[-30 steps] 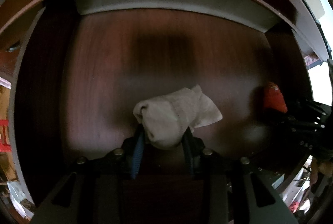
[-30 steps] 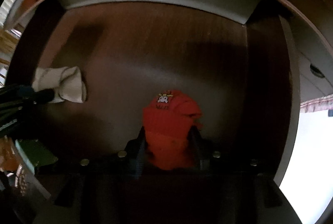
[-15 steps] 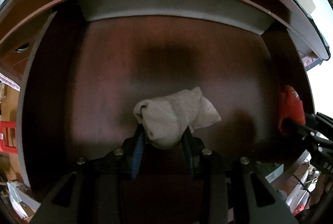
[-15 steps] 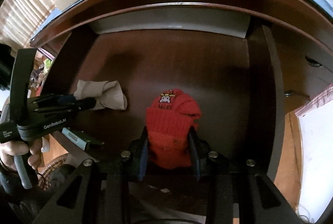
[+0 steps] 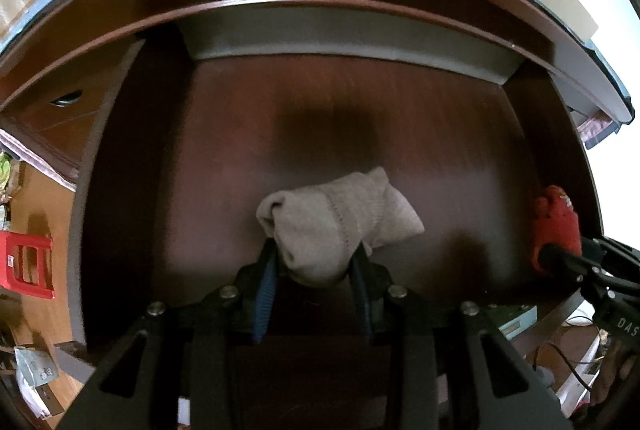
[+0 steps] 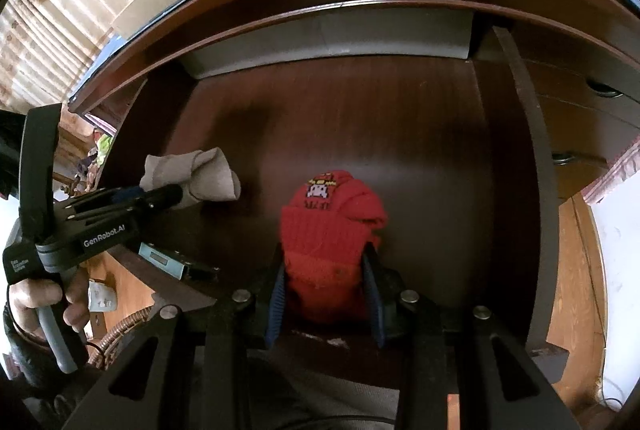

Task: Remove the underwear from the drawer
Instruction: 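Lift both held socks up out of the drawer toward the tray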

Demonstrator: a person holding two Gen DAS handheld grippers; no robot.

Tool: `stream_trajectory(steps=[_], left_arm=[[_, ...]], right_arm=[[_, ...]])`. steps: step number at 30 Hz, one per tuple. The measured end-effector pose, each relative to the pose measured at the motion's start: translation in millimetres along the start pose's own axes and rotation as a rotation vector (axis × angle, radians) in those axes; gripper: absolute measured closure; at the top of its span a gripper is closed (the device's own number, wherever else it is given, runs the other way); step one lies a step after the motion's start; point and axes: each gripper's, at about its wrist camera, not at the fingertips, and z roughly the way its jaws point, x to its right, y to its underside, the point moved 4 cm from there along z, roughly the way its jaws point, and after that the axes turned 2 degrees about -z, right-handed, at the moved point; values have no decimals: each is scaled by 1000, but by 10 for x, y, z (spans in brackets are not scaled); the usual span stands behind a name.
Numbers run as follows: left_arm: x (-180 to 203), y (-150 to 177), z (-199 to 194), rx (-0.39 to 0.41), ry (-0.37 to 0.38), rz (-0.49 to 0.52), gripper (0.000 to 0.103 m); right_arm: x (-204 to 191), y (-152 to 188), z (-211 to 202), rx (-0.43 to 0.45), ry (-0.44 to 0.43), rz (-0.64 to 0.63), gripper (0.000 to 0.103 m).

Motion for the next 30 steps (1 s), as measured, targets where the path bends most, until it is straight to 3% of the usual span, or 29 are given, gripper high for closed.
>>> stream_trajectory(steps=[13,30], left_arm=[[9,25,-115,56,-50,4,70],[-18,77,-349,115,-52,18,70]], right_arm=[[-45,-5,-113,57,-4,21,66],[-158,34,-359,114,-7,0,66]])
